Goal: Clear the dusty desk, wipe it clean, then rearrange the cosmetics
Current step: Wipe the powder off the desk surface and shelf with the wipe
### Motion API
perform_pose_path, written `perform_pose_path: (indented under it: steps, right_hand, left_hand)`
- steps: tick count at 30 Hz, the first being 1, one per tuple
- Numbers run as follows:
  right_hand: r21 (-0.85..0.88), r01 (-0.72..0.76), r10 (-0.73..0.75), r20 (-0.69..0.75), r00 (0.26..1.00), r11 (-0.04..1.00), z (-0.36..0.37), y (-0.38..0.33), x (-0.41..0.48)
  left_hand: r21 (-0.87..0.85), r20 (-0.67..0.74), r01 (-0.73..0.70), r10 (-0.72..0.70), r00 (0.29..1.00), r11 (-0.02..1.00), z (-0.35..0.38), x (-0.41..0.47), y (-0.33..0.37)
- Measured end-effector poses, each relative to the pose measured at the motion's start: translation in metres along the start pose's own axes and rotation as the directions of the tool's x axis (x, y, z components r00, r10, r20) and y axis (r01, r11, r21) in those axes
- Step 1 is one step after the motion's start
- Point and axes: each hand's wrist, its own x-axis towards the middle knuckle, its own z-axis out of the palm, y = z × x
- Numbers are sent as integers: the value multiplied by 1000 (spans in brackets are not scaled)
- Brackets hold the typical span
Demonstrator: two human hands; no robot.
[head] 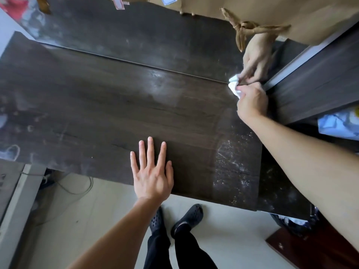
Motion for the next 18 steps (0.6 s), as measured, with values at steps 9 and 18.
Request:
perform_pose_path:
  steps: [9,18]
  right_hand:
    - [316,469,-560,575,597,825,-41,11,-161]
    - [34,224,-226,162,960,974,11,-13,-50]
  left_hand:
    - [2,-11,2,-2,1000,1000,-4,1,0]
    - [6,-39,-4,4,999,1000,-2,1,0]
